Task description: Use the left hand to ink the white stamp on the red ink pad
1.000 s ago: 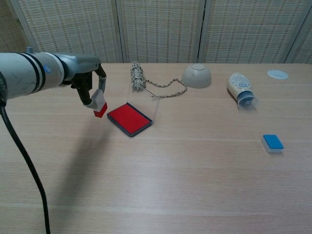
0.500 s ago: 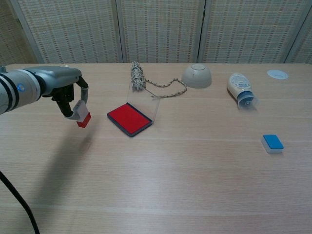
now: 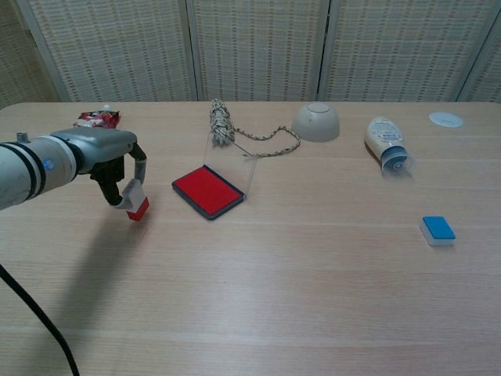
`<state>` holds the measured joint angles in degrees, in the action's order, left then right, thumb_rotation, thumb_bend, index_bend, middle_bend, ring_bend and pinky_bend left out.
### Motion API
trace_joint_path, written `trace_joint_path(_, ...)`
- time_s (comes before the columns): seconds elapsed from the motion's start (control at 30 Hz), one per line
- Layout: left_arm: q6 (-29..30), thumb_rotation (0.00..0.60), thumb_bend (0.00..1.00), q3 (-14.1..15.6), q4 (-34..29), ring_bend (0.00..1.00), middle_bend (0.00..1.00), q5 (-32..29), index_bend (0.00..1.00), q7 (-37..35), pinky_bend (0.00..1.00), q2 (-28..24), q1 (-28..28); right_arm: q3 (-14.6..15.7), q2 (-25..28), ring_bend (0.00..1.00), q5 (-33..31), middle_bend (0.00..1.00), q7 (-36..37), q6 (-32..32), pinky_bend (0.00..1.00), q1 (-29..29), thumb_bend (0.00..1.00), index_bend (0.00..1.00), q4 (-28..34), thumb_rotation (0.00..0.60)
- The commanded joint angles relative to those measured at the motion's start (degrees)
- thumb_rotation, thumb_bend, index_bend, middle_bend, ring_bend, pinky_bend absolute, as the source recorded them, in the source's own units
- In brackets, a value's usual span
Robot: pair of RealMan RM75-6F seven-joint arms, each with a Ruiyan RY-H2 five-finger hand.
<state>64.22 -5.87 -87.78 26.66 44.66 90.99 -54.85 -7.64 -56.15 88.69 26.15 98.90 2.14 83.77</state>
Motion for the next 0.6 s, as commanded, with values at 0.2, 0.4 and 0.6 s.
trace_joint_path(0.2,-0.2,0.600,0.40,-0.4,0.8,0.86,1.00,0.0,0.64,1.5,0.89,0.9,0.5,0.0,0.0,0.00,0.1,0.00,0.3,0.0,0.00,-0.1,0.26,0.00,-0.2,0.600)
trace_joint_path(0.4,-0.5,0.600,0.40,-0.7,0.8,0.86,1.00,-0.5,0.61,2.5,0.89,1.0,0.7,0.0,0.0,0.00,0.1,0.00,0.6,0.3,0.00,0.1,0.26,0.00,-0.3,0.600)
trace_joint_path(0.6,-1.1,0.600,0.30,-0.7,0.3,0.85,1.00,-0.9,0.49,3.7,0.89,0.6,0.7,0.1,0.0,0.00,0.2,0.00,0.7,0.5,0.00,0.2,0.26,0.00,-0.4,0.600)
